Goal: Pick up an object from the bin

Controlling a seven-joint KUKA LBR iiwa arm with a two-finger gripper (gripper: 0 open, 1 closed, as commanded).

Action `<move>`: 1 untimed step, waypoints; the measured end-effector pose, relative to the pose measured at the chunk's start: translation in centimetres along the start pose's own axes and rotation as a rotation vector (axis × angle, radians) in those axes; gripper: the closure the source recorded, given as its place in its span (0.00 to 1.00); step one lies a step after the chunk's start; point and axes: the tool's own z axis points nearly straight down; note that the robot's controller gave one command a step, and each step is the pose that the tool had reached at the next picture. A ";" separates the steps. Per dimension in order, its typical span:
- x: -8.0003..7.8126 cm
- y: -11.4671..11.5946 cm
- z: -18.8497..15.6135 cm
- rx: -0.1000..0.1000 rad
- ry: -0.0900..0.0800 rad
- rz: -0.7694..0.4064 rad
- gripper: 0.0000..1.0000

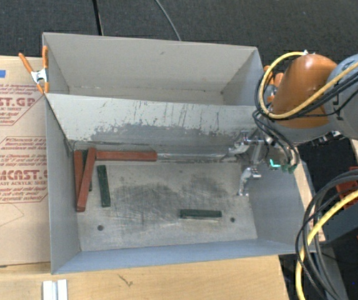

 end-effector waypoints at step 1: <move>-0.2 0.0 -0.4 0.001 -0.007 -0.001 0.00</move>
Offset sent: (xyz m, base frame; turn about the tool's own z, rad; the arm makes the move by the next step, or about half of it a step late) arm -0.0662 0.0323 -0.0631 -0.0517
